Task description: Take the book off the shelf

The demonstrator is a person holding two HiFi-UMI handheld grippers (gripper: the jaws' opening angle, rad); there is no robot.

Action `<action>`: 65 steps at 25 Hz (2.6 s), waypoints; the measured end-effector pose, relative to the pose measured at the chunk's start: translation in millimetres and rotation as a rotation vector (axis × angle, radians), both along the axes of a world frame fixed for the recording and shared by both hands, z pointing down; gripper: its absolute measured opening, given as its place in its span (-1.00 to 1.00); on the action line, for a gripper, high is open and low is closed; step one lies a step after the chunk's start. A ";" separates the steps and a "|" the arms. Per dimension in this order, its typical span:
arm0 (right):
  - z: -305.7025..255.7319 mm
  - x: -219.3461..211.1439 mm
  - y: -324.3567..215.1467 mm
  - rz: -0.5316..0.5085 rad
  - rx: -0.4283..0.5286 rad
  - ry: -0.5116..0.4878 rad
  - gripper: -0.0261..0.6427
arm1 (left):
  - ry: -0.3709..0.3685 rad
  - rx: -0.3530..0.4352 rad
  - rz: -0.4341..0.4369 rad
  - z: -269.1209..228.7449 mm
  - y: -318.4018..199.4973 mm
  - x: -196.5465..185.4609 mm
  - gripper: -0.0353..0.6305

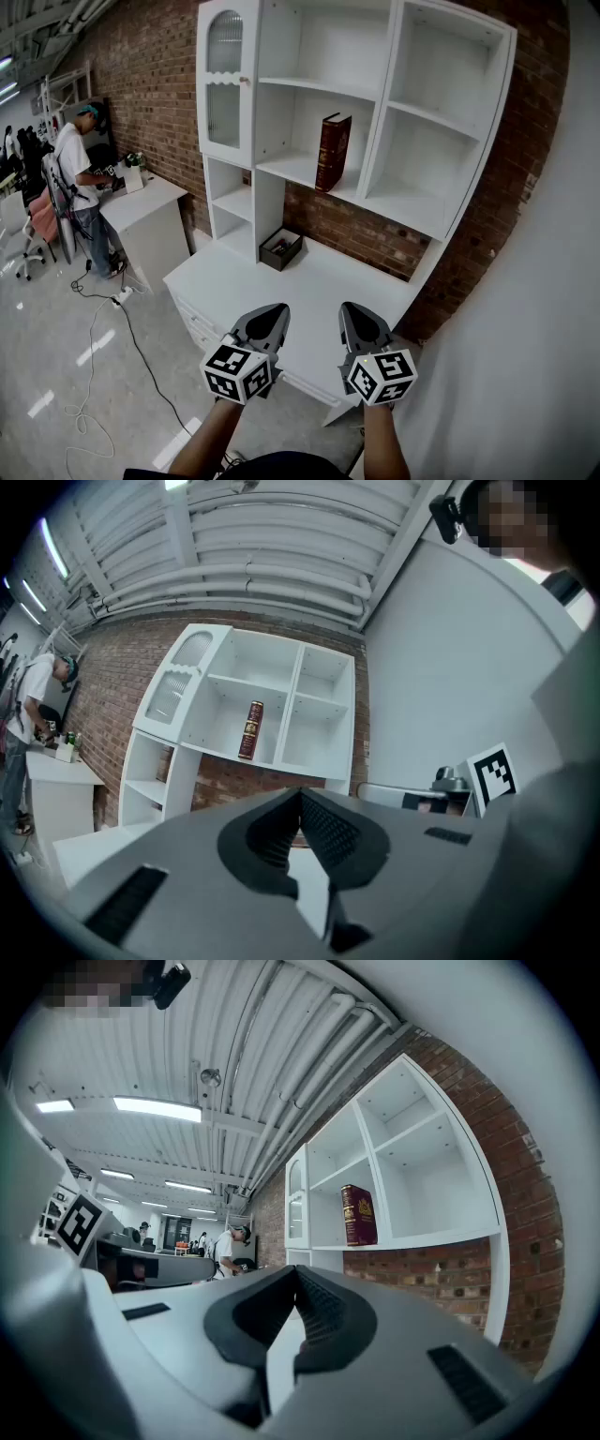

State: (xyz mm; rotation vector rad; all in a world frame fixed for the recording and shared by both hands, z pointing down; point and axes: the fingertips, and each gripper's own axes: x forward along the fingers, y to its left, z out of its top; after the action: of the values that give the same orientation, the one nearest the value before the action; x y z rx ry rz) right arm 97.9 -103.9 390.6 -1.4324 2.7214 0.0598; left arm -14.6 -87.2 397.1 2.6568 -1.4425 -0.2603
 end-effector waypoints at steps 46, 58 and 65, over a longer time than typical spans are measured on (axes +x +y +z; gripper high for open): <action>20.3 50.8 -43.4 -0.075 -0.070 -0.032 -0.86 | -0.015 -0.026 0.001 4.2 -38.0 71.6 -0.84; 19.5 26.2 -106.1 -0.039 -0.074 -0.006 -0.86 | 0.022 -0.026 0.036 0.5 -102.2 49.5 -0.84; 22.3 12.7 -148.7 -0.011 -0.093 0.004 -0.86 | 0.026 -0.034 0.056 -0.5 -146.6 31.9 -0.84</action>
State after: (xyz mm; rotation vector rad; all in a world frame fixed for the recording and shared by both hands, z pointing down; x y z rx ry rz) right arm 110.7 -252.6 412.9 -1.4419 2.7692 -0.0646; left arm 17.3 -233.8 396.7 2.6515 -1.3511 -0.2621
